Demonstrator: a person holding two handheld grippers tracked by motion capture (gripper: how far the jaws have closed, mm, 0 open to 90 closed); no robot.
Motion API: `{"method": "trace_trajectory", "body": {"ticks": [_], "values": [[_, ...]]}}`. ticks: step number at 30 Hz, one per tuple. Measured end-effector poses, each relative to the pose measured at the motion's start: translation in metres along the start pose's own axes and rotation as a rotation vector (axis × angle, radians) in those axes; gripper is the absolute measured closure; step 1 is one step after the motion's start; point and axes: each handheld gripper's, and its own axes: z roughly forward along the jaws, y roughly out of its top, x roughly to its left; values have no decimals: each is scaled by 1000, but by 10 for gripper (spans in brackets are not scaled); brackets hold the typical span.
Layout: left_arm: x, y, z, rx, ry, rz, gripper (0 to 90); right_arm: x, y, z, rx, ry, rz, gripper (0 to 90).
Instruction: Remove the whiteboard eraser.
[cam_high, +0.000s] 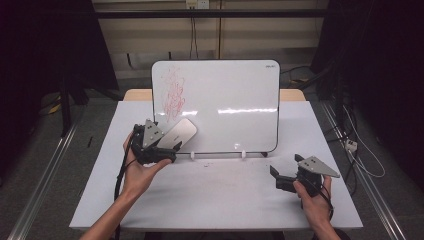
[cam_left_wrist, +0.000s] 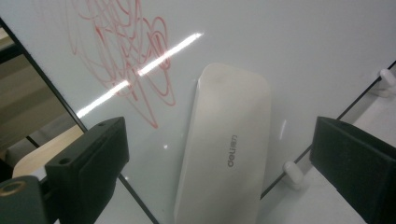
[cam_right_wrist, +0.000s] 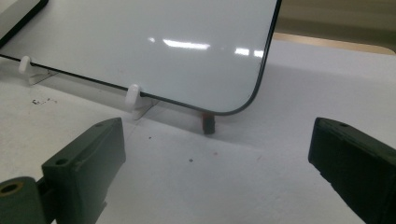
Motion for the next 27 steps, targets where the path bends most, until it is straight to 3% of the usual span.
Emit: {"method": "trace_trajectory", "body": {"ticks": [5, 10, 16, 20, 27], "values": [[-4, 1, 9, 25, 1, 36, 70, 0, 0, 0, -2, -1, 0, 39], [-7, 3, 17, 48, 43, 96, 81, 0, 0, 0, 2, 2, -4, 39], [-12, 6, 27, 68, 43, 110, 90, 0, 0, 1, 3, 4, -9, 40], [-17, -1, 30, 90, 51, 122, 96, 0, 0, 0, 4, 1, -5, 40], [-14, -9, 34, 109, 48, 102, 137, 0, 0, 0, 2, 7, -10, 40]]}}
